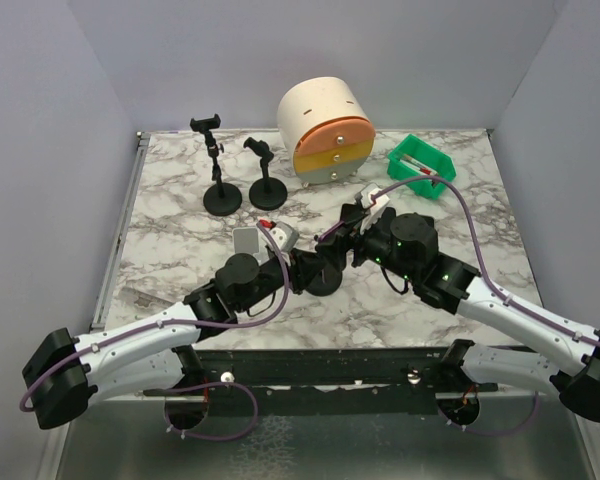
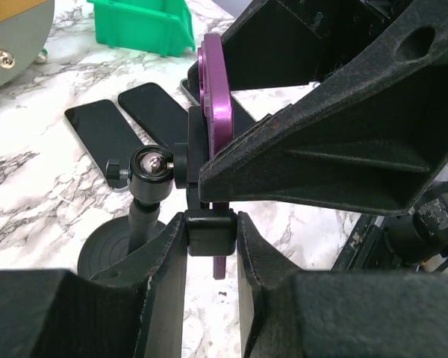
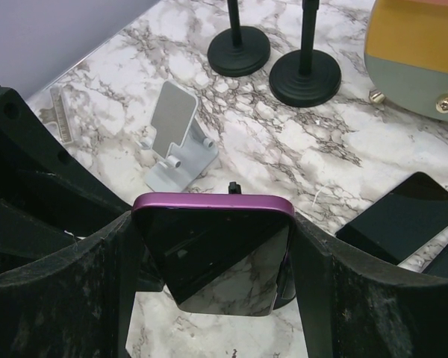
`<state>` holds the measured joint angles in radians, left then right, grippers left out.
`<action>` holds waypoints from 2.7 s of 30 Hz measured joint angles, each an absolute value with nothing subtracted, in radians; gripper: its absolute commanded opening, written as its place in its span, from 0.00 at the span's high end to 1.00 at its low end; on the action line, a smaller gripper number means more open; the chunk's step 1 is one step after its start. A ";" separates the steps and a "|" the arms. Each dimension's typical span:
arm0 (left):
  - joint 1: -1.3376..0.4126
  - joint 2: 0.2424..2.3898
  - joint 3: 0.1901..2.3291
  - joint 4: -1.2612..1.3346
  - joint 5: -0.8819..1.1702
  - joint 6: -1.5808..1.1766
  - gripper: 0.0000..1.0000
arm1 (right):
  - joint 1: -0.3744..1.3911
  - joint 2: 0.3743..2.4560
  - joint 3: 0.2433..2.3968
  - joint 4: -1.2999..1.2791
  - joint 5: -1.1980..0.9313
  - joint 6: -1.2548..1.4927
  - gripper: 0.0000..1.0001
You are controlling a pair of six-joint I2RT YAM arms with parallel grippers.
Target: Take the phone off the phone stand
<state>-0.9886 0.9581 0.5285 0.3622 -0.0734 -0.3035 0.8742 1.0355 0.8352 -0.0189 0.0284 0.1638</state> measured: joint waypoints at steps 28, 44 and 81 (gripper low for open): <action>-0.928 0.820 0.396 0.454 0.117 -0.396 1.00 | 0.876 0.987 0.813 -0.036 -0.079 0.155 1.00; -0.794 0.906 0.385 0.580 0.358 -0.522 1.00 | 0.862 0.975 0.800 -0.022 -0.139 0.130 1.00; -0.730 0.964 0.398 0.611 0.372 -0.574 0.42 | 0.856 1.016 0.867 -0.105 -0.072 0.197 1.00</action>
<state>-0.7303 0.9638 0.3985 0.6109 0.3721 -0.5735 0.8558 1.0157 0.8673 -0.1051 -0.0715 0.1970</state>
